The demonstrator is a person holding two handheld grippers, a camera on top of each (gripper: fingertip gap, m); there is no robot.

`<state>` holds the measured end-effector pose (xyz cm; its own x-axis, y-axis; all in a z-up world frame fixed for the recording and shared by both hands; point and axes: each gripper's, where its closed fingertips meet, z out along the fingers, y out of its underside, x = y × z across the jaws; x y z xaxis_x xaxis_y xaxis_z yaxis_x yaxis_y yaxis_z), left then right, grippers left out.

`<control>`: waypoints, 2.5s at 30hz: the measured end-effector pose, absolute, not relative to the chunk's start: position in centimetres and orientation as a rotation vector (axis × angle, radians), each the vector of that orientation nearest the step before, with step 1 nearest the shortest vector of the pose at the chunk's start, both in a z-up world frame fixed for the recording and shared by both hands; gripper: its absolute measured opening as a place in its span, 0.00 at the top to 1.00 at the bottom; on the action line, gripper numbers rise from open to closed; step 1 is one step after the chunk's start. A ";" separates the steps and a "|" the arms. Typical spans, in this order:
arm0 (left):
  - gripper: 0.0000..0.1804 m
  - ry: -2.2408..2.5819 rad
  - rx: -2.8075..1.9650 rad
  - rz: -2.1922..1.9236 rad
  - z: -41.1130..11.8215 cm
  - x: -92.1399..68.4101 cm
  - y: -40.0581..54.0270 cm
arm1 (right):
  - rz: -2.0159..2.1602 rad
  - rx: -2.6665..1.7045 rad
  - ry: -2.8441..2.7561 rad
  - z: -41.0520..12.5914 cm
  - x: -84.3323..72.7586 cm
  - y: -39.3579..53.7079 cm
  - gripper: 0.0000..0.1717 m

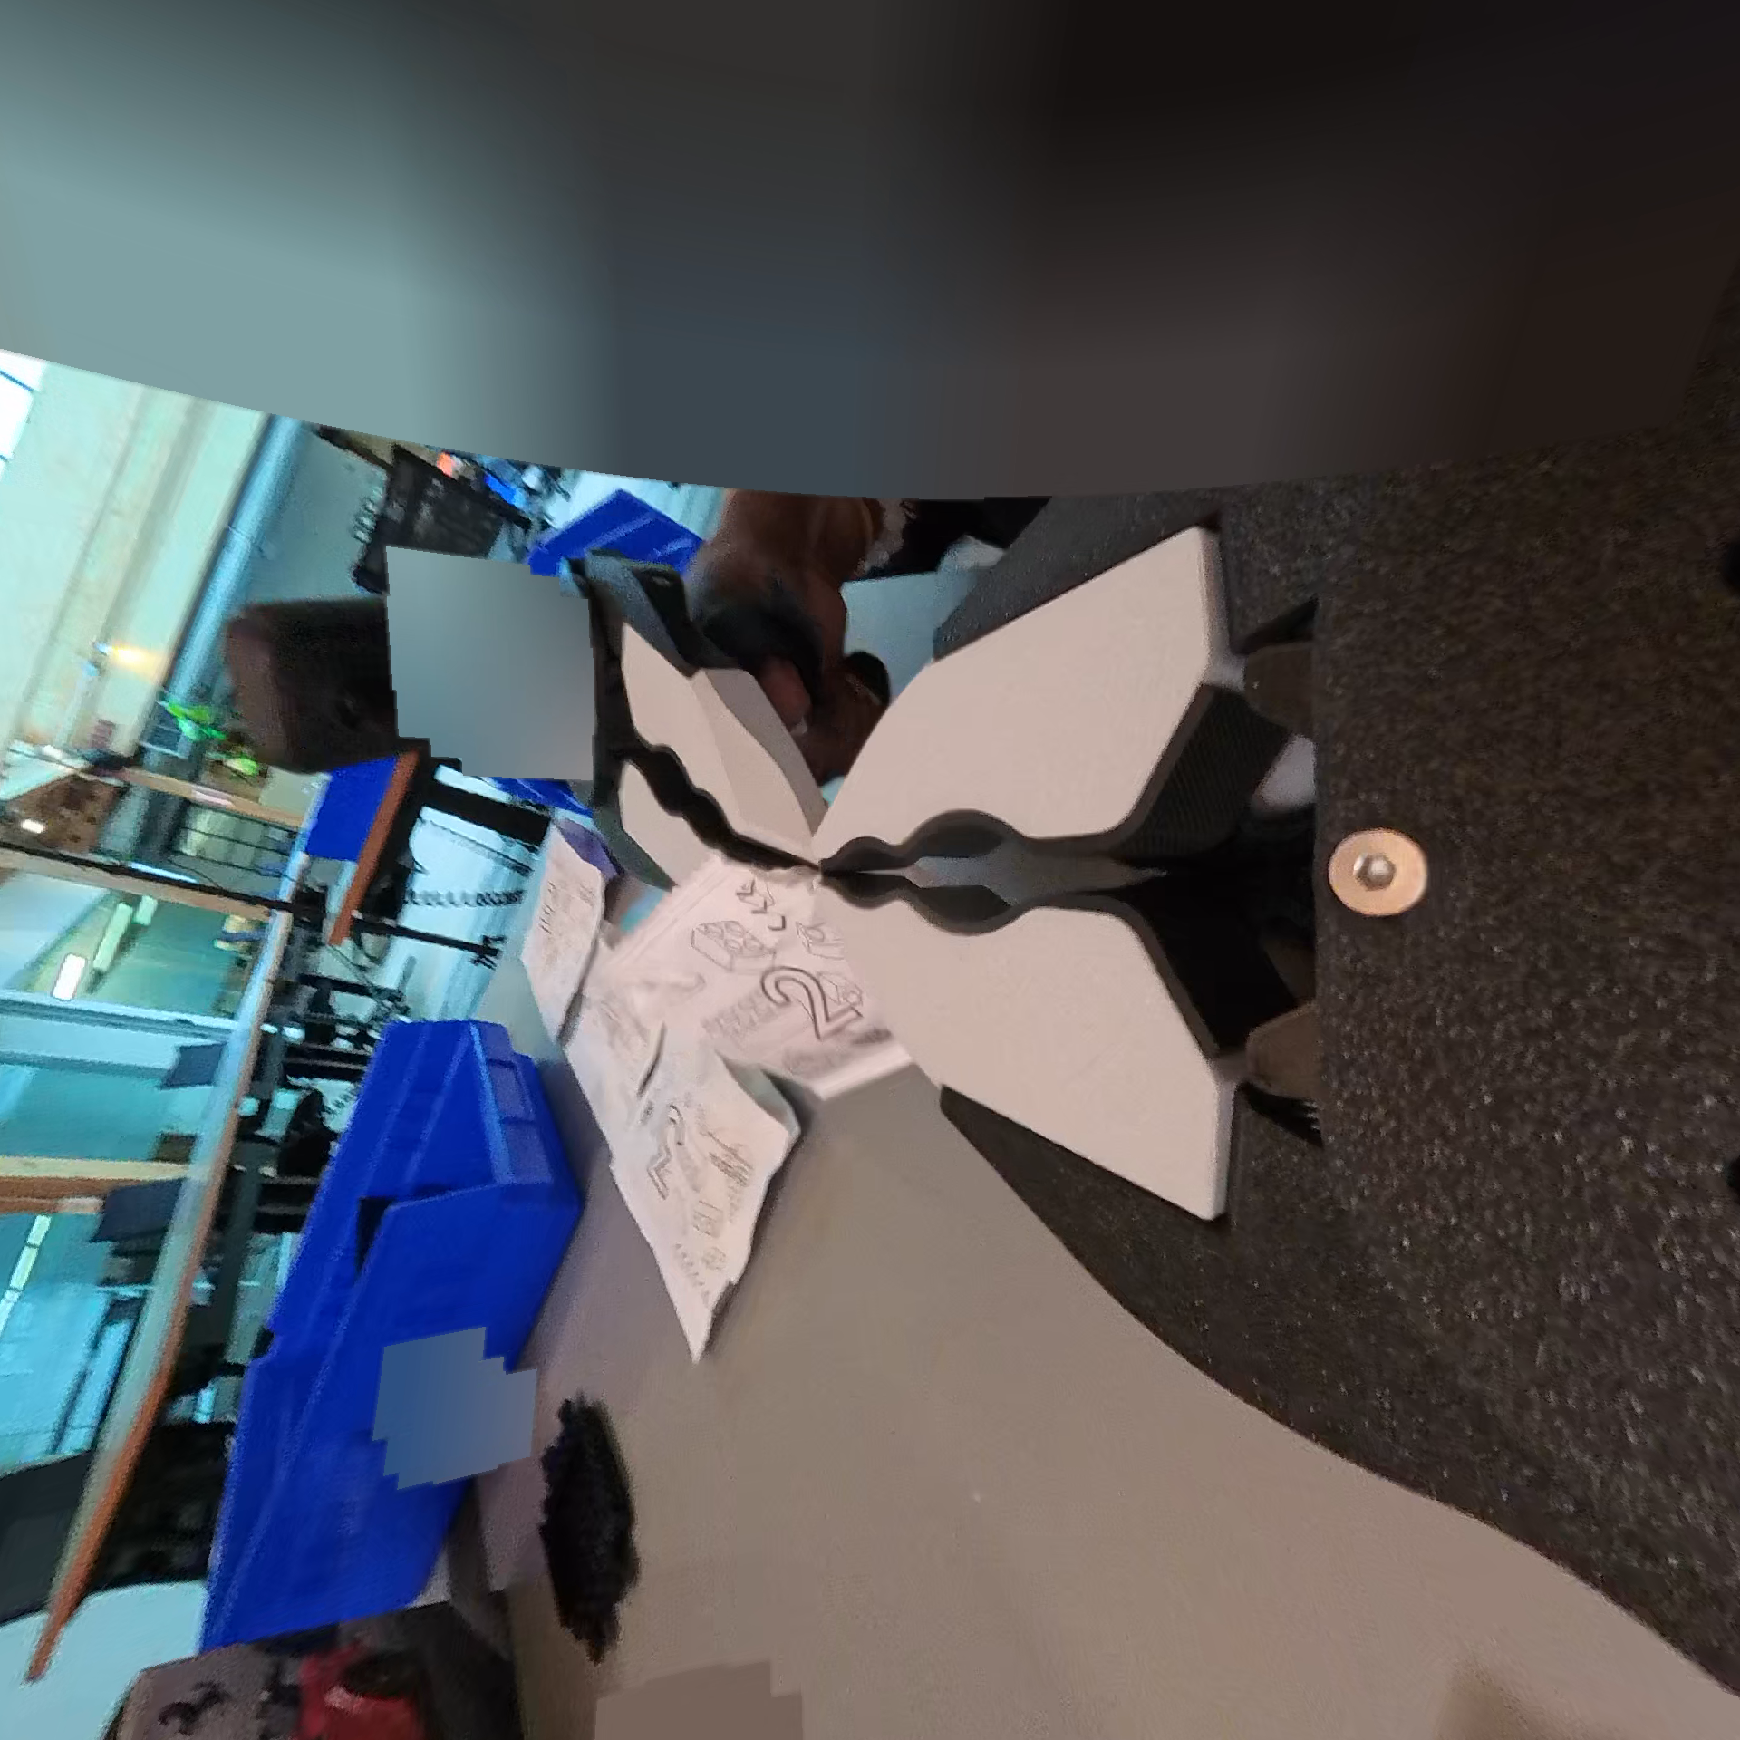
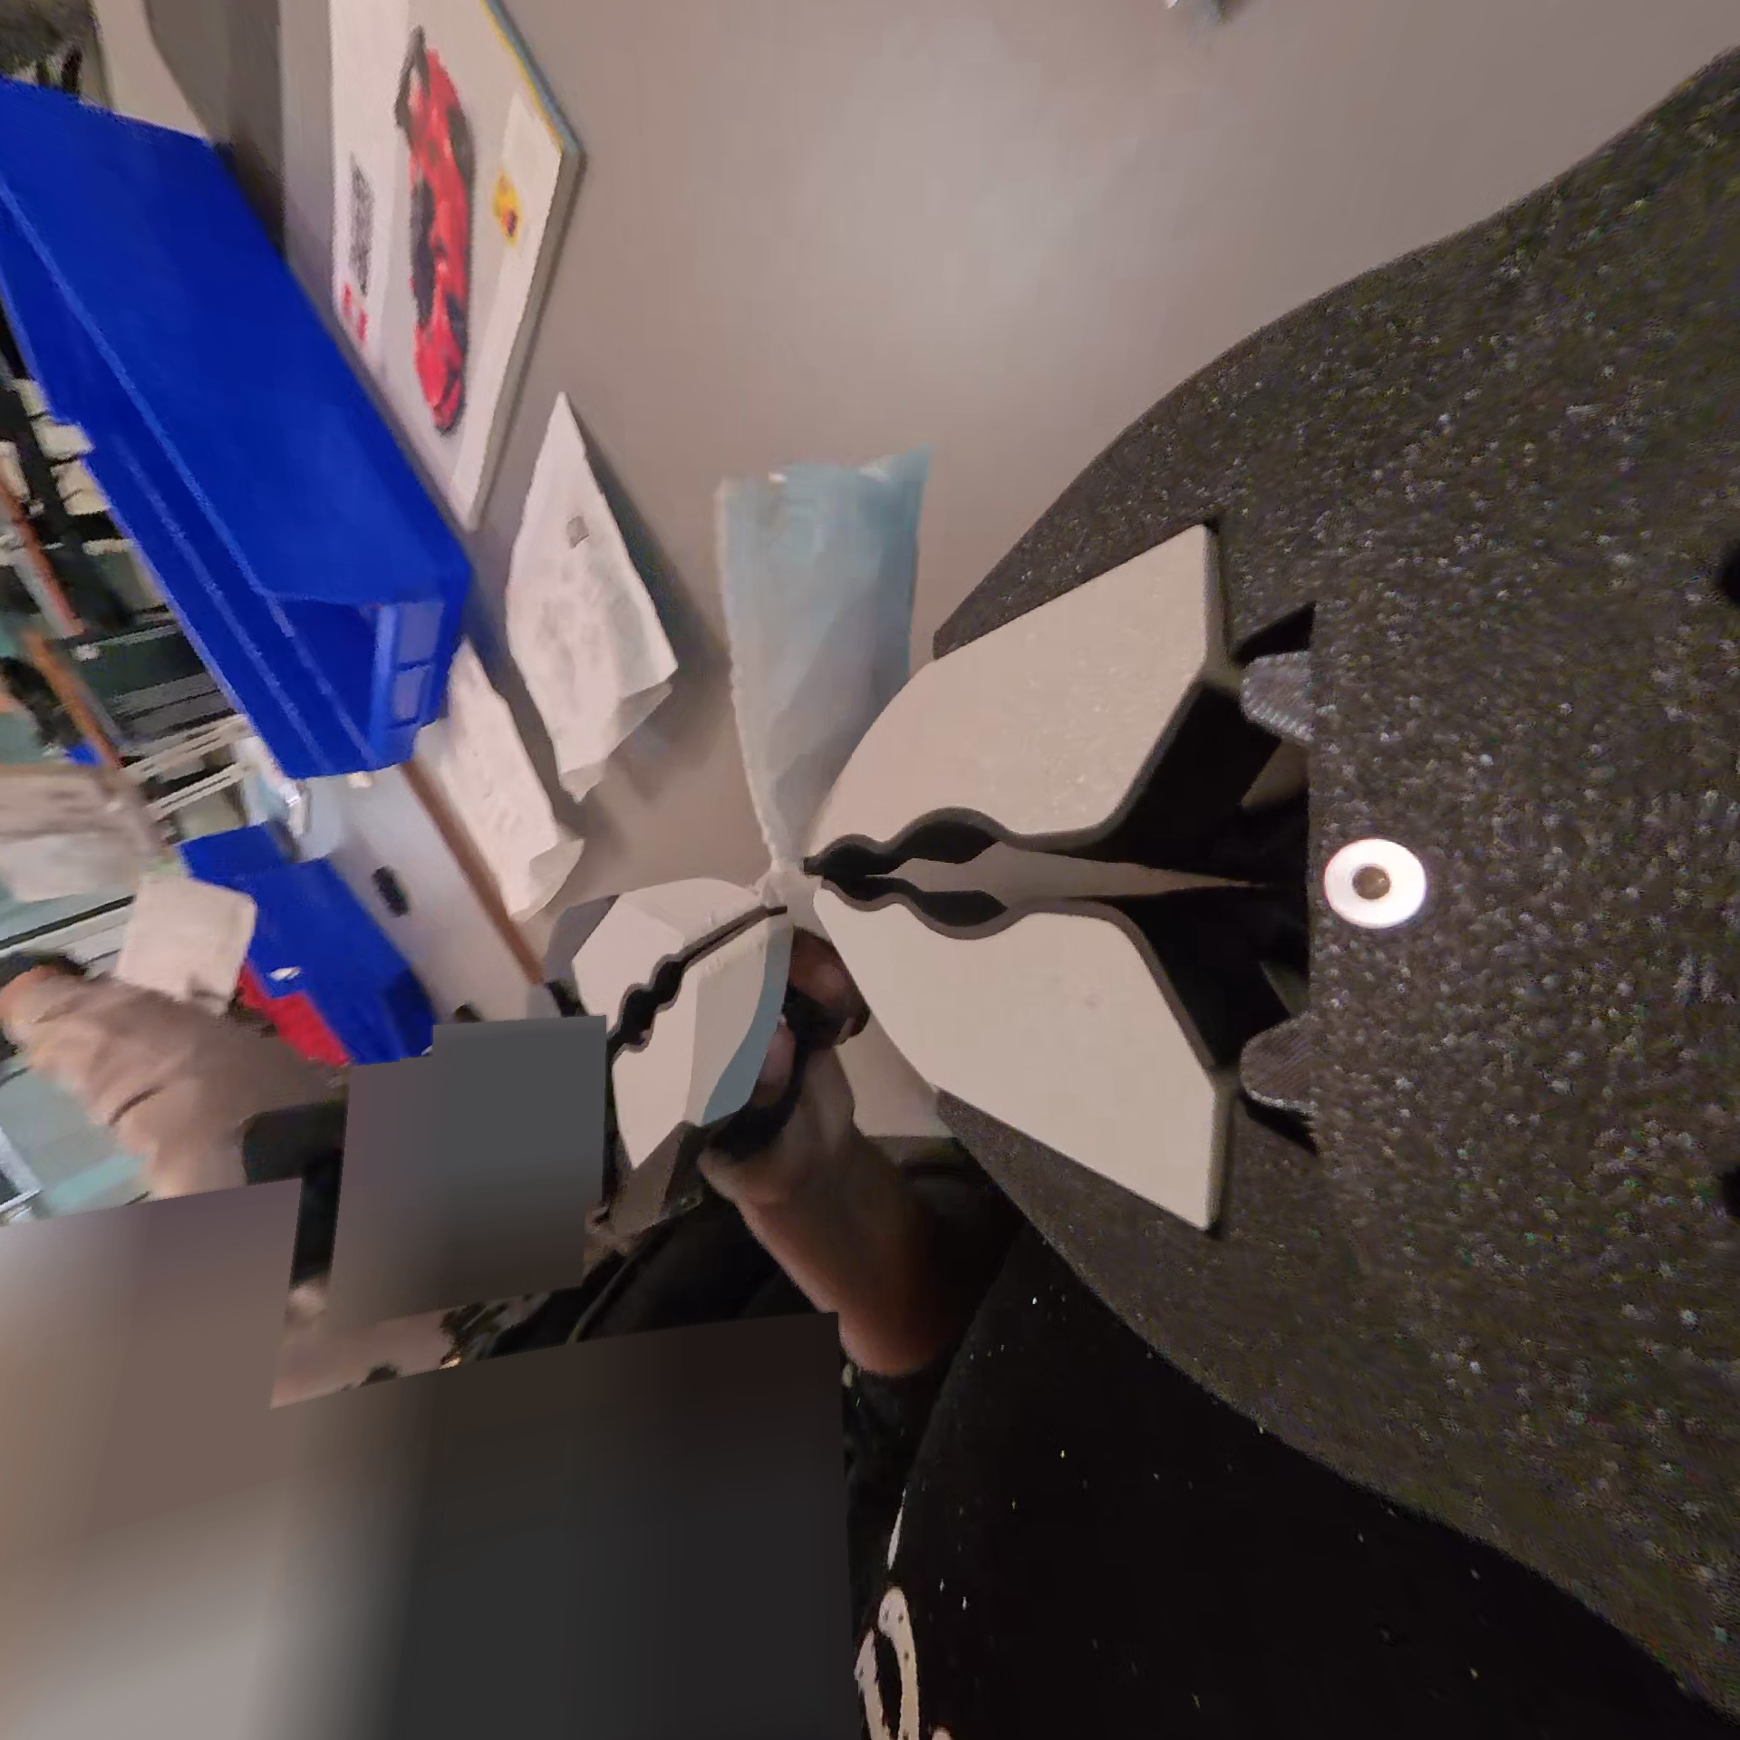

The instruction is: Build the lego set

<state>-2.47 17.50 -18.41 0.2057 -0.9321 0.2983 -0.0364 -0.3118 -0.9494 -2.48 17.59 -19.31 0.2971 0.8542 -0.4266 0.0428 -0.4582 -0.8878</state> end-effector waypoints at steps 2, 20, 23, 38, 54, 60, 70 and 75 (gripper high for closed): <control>0.87 0.965 -1.617 -1.162 -18.9 -2.3 17.8 | 1.211 -1.793 -0.830 -19.7 -2.5 17.7 1.00; 1.00 0.954 -1.652 -0.821 -20.3 -2.8 19.1 | 1.017 -1.881 -0.871 -21.1 -1.7 18.3 1.00; 1.00 0.861 -1.694 -0.825 -20.9 -2.7 19.1 | 1.026 -1.915 -0.822 -21.7 -1.5 18.4 1.00; 1.00 0.872 -1.694 -0.701 -21.3 -0.9 18.6 | 0.737 -1.926 -0.761 -21.7 -0.9 20.0 0.93; 0.90 0.916 -1.790 -0.619 -22.8 -1.4 19.9 | 0.461 -1.912 -0.984 -21.9 -1.9 20.0 1.00; 1.00 0.903 -1.679 -0.550 -22.1 -1.1 20.0 | 0.540 -1.926 -0.939 -21.5 -1.8 20.1 1.00; 1.00 0.746 -1.744 -0.694 -21.9 -1.6 19.9 | 0.553 -1.927 -0.911 -21.8 -0.6 20.1 1.00; 1.00 0.611 -1.798 -0.870 -22.5 -1.8 19.8 | 0.600 -1.951 -0.878 -22.5 -0.7 20.0 1.00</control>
